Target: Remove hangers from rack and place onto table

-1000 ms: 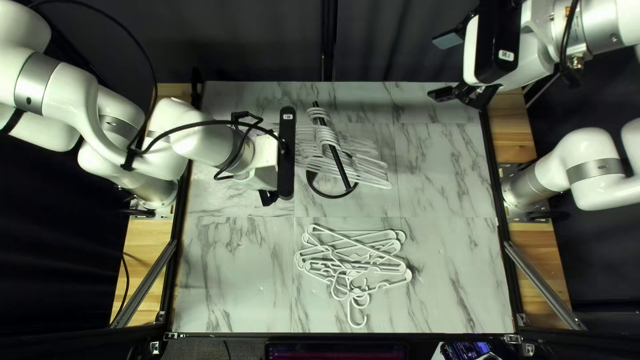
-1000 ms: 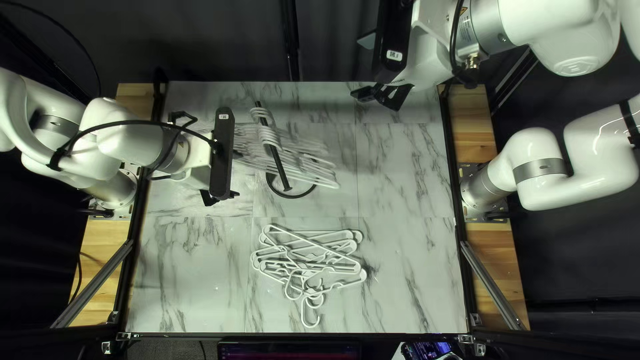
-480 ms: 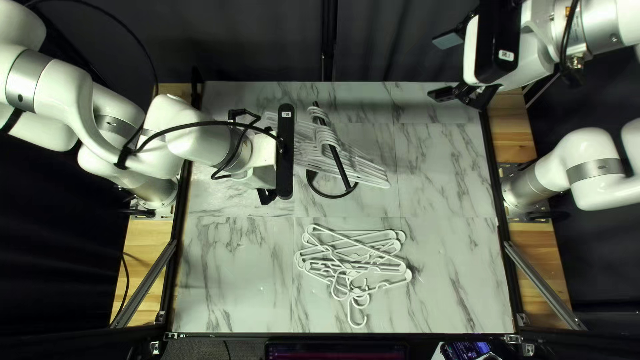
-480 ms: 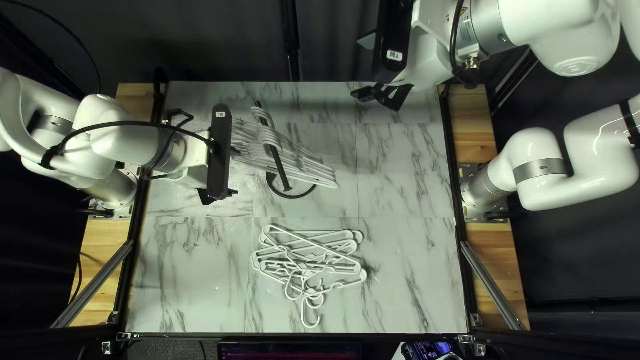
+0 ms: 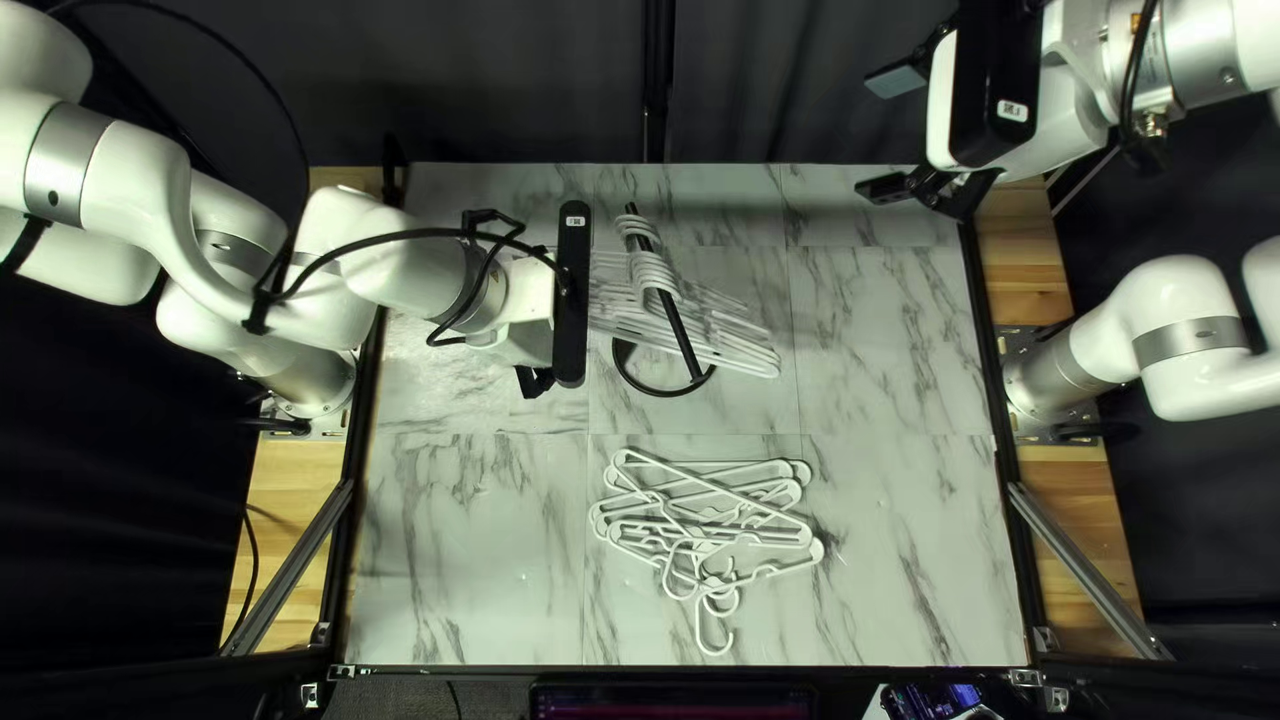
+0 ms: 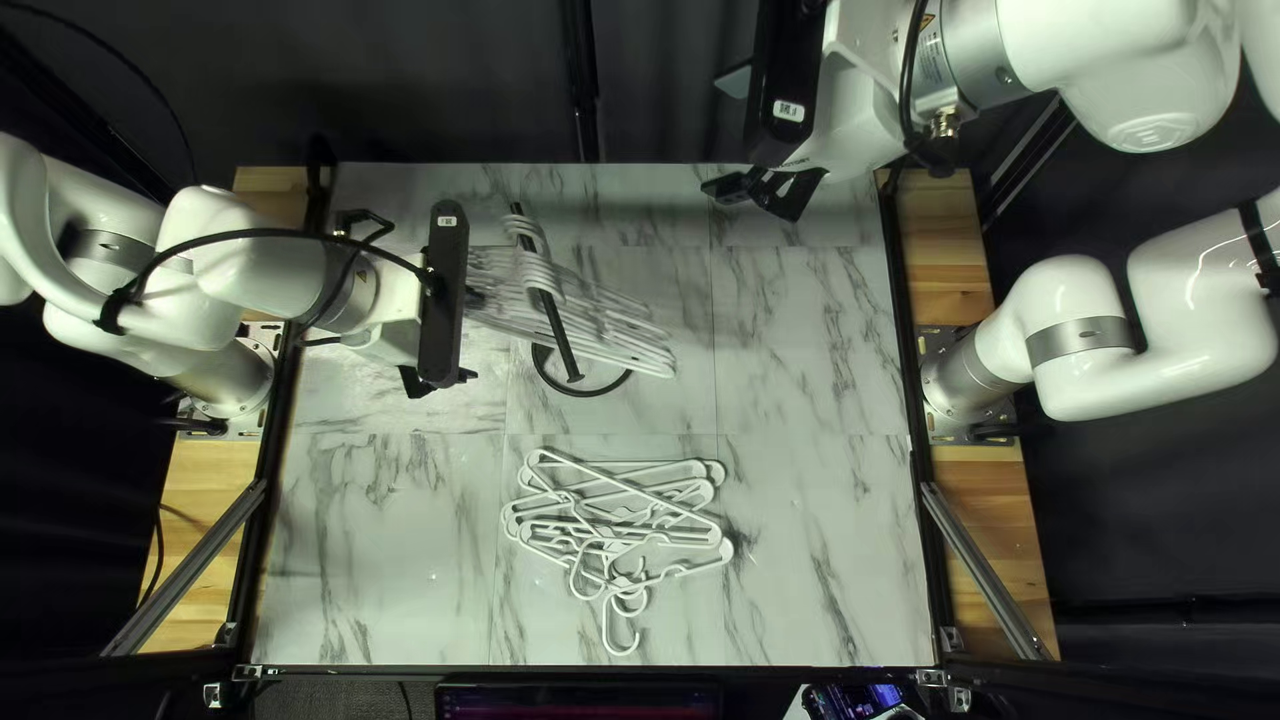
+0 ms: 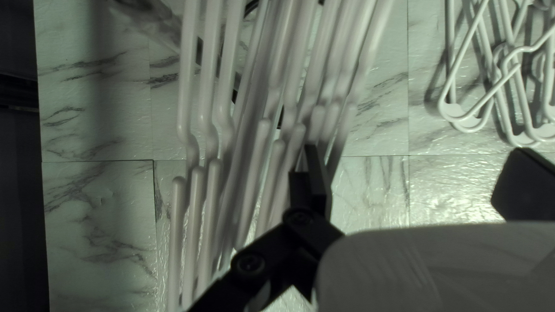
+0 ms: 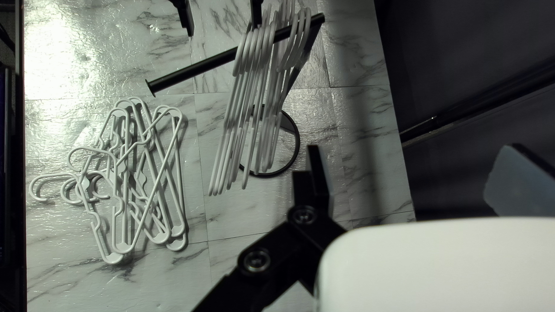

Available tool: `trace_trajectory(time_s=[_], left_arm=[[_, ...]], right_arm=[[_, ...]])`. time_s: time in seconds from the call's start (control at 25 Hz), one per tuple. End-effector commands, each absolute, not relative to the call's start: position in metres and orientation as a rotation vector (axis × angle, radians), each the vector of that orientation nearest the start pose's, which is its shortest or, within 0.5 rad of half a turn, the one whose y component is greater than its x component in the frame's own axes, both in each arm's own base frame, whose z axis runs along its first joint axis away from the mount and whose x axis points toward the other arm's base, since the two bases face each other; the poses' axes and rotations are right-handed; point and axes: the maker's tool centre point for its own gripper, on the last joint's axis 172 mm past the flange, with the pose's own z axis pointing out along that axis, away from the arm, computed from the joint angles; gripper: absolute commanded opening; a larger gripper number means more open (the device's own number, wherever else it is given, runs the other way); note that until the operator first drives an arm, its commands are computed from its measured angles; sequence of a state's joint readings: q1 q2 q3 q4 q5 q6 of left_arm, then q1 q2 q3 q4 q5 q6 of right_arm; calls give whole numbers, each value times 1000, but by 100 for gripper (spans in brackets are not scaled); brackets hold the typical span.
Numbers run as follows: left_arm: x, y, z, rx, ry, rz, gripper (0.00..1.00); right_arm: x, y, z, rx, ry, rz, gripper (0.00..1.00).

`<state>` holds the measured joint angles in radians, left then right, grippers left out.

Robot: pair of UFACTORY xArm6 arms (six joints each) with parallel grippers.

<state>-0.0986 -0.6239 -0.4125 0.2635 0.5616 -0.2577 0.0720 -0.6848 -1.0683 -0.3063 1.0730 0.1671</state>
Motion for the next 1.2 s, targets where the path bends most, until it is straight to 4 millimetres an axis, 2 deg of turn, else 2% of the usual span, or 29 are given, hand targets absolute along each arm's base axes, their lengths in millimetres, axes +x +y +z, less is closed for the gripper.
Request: trace_trajectory(time_s=[0.04,0.64,0.68,0.72,0.76,0.8,1.04,1.2], left_arm=[[403,-17,218,-2950,49,-752,100],[402,-26,214,-2962,59,-773,100],[402,-25,213,-2961,60,-775,85],[402,-25,213,-2960,60,-777,51],[403,-25,213,-2960,60,-779,51],[403,-25,212,-2959,60,-780,0],[404,-24,216,-2954,66,-787,0],[404,-27,227,-2943,70,-789,0]], right_arm=[[414,-31,507,-3153,69,-1168,100],[414,-31,507,-3153,69,-1168,100],[414,-31,507,-3153,69,-1168,100],[414,-31,507,-3153,69,-1168,100],[414,-31,507,-3153,69,-1168,100],[414,-31,507,-3153,69,-1168,100],[414,-31,507,-3153,69,-1168,100],[414,-31,507,-3153,69,-1168,100]])
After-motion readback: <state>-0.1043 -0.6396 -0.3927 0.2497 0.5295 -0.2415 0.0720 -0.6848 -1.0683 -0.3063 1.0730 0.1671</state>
